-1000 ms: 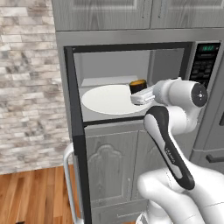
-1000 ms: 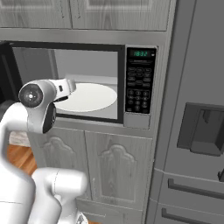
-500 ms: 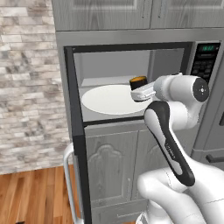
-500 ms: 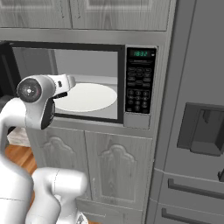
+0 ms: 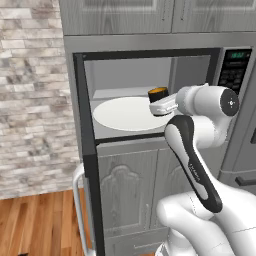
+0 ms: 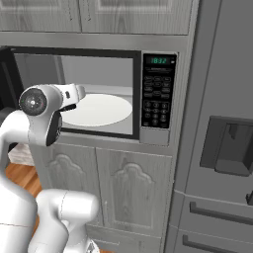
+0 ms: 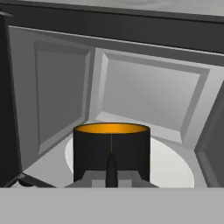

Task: Pick the cup of tea, navigate to the dining table, and place it on the saucer.

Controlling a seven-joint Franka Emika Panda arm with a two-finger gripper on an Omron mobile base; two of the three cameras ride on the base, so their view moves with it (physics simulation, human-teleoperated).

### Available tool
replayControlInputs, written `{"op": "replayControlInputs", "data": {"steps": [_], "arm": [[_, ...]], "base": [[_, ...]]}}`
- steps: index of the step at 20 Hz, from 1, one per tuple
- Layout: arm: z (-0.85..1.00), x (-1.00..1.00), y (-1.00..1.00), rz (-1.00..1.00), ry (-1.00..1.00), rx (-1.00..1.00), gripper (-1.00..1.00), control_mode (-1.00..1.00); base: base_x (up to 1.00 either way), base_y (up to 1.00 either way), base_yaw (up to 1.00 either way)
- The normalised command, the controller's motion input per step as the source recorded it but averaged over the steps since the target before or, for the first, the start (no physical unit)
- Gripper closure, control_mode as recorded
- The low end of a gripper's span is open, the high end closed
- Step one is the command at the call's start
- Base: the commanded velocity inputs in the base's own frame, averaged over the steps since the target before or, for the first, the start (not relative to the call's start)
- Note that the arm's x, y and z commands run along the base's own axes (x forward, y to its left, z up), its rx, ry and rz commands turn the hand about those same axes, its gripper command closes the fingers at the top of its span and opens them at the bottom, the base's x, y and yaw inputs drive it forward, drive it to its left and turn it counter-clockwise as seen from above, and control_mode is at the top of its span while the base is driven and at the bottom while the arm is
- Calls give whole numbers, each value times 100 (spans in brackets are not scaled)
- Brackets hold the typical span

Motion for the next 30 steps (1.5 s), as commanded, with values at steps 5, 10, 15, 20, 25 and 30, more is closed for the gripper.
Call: {"op": "replayControlInputs", "data": {"steps": [5,10,15,20,25,30], "arm": [[0,0,0,0,0,0,100,100],[0,0,0,0,0,0,100,100],[0,0,0,0,0,0,100,100],[0,0,0,0,0,0,100,100],[0,0,0,0,0,0,100,100],[0,0,0,0,0,0,100,100]], "base": [[-36,0,-2],[-61,-2,-9],[-48,-37,-7],[-52,-54,-20],[-17,-57,-60],[1,-34,-85]]}}
